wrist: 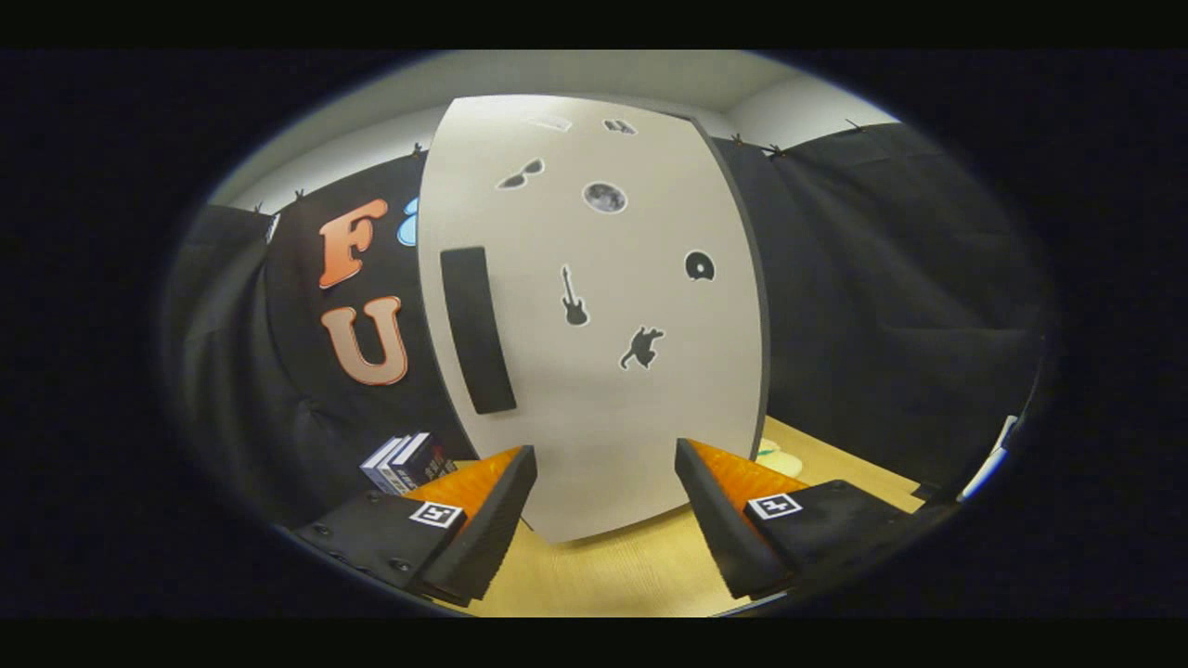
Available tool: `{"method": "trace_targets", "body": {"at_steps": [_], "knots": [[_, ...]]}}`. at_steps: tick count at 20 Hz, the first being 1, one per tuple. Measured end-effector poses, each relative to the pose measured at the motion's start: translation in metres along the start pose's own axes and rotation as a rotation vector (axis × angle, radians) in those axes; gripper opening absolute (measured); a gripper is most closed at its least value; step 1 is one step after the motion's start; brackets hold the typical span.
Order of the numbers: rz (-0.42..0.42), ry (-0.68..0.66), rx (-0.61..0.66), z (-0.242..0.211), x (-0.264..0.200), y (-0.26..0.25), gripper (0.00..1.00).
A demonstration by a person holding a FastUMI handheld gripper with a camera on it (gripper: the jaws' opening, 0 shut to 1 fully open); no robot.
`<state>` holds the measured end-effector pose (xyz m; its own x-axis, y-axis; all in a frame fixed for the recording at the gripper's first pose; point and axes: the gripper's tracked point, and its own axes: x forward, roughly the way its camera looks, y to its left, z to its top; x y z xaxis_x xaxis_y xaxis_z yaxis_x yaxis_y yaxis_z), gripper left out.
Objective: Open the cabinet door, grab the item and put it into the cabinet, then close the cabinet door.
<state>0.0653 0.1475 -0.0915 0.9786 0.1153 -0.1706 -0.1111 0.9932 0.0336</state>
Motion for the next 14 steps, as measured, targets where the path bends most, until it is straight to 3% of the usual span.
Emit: {"method": "trace_targets", "body": {"at_steps": [4, 14], "knots": [[-0.019, -0.068, -0.022, 0.028, -0.021, -0.013, 0.97], [-0.039, -0.096, 0.05, 0.037, -0.05, -0.033, 0.97]]}}
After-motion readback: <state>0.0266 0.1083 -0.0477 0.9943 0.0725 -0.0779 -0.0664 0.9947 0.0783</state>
